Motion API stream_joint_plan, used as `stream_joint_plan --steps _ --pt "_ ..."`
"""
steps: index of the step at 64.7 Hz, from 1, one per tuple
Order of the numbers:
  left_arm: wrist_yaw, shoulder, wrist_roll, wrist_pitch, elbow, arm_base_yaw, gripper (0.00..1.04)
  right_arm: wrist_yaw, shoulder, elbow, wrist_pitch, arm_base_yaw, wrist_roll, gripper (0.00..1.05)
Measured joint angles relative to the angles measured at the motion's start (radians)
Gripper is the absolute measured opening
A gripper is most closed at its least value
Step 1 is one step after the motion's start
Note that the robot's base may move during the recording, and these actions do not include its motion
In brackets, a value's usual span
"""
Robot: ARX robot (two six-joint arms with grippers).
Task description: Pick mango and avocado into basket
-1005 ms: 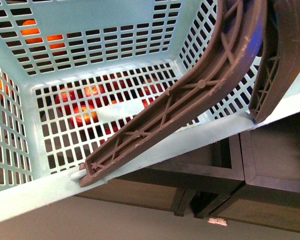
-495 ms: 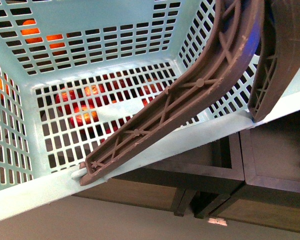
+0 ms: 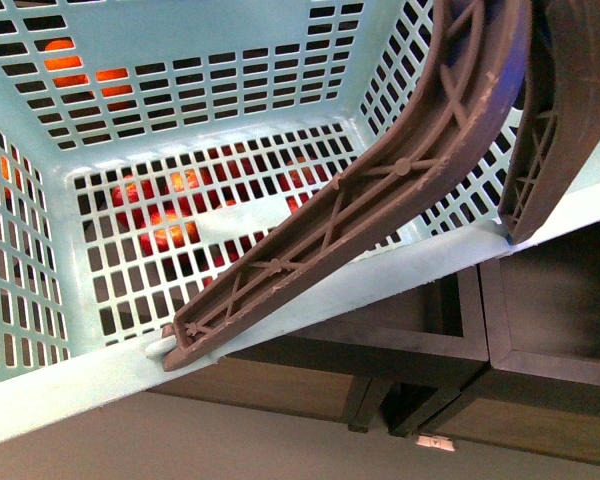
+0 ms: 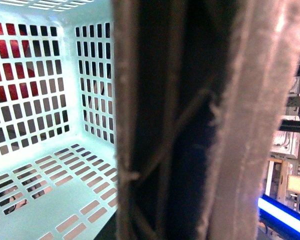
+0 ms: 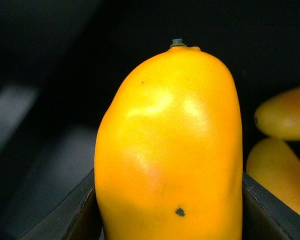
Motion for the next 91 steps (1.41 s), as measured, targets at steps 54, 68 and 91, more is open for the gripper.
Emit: stream_joint_plan --steps 54,68,91 --pt "-0.001 0.0 0.0 0.0 0.0 0.0 0.14 -0.013 -1.04 -0.632 0.172 0.418 0.607 0.59" --pt "0.0 0.0 0.0 0.0 0.0 0.0 0.14 0.08 -1.087 -0.64 0.159 0.649 0.668 0.59" --pt "0.0 0.0 0.0 0.0 0.0 0.0 0.14 0.205 -0.963 -0.629 0.208 0.824 0.689 0.59"
